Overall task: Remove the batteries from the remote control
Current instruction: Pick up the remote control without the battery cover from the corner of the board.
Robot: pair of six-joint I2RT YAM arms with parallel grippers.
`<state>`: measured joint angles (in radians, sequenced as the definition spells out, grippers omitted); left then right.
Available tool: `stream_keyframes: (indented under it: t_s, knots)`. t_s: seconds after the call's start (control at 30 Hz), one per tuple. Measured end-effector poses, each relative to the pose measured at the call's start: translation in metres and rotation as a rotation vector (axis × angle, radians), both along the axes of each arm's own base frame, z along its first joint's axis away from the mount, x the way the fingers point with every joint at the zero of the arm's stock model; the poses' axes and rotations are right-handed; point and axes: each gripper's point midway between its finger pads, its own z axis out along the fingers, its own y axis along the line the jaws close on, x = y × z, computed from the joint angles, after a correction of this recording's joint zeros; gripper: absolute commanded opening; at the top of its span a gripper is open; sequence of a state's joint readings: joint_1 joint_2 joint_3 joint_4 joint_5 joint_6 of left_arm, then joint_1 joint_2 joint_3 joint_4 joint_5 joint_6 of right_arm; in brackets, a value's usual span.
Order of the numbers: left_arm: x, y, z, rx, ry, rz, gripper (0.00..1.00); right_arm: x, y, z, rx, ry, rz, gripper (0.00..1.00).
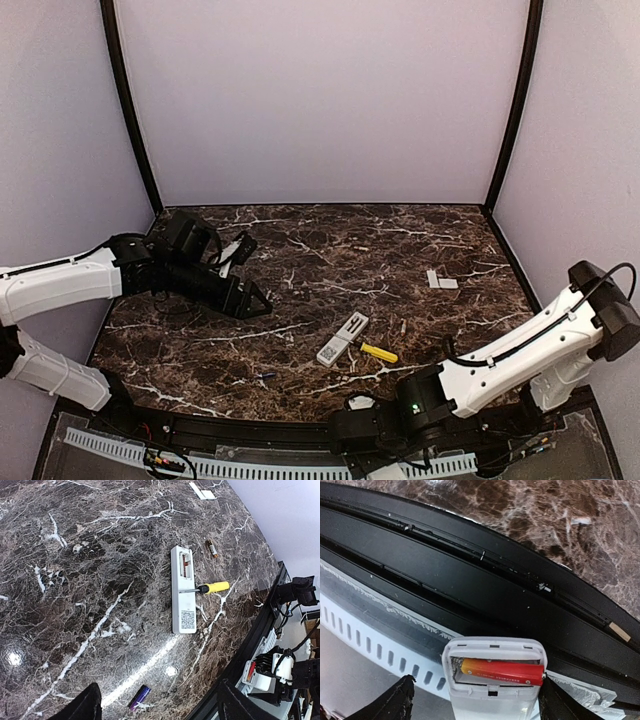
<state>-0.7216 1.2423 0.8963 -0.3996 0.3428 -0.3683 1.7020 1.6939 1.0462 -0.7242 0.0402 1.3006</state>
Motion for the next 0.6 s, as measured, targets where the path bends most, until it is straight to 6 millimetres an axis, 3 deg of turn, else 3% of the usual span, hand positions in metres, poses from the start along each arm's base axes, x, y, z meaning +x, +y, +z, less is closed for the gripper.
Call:
stream_keyframes:
  t_s: [0.1,0.3,0.4,0.5,0.6]
  knots:
    - [0.001,0.001,-0.001,0.002,0.0,0.002,0.79,0.0,-0.006,-0.008,-0.054,-0.003,-0.008,0.7]
    - [0.001,0.002,0.0,0.003,-0.008,0.001,0.79,0.002,-0.011,-0.01,-0.119,-0.014,-0.026,0.22]
    - [0.0,0.004,0.002,-0.003,-0.016,0.002,0.79,0.007,-0.011,-0.006,-0.115,-0.019,-0.033,0.16]
    - [-0.002,0.004,0.012,-0.027,-0.034,-0.005,0.79,0.035,-0.007,0.008,-0.06,-0.044,-0.074,0.15]
    - [-0.006,0.0,0.026,-0.074,-0.064,-0.029,0.79,0.087,0.01,0.05,0.12,-0.1,-0.142,0.15]
